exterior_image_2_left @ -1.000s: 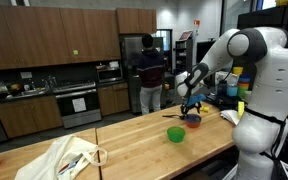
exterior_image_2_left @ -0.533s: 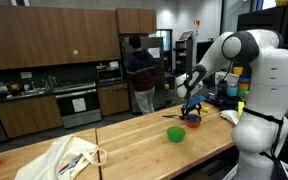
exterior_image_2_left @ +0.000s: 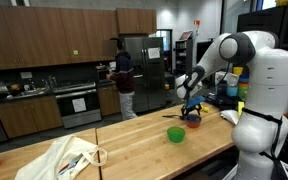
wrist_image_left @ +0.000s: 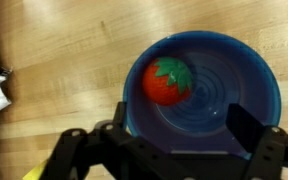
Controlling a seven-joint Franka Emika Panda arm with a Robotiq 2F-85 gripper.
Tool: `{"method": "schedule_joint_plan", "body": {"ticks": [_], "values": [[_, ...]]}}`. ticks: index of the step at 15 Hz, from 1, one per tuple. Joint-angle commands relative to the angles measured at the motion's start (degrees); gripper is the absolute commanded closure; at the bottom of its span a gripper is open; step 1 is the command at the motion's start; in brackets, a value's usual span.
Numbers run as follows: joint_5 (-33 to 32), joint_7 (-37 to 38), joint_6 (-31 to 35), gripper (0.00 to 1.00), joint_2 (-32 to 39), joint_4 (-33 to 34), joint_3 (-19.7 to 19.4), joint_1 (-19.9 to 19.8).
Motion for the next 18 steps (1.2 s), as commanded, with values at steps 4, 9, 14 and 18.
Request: {"method": "schedule_joint_plan", "body": {"ticks": [4, 9, 14, 18], "values": [[-2.5, 0.1, 1.4, 0.00, -1.6, -2.3, -0.3, 0.8], [-5.2, 0.5, 3.1, 0.00, -2.1, -4.5, -0.2, 1.1], [-5.3, 0.4, 3.2, 0.00, -2.8, -4.8, -0.1, 1.2], [-5.6, 0.6, 3.6, 0.00, -3.7, -5.8, 0.2, 1.4]]}}
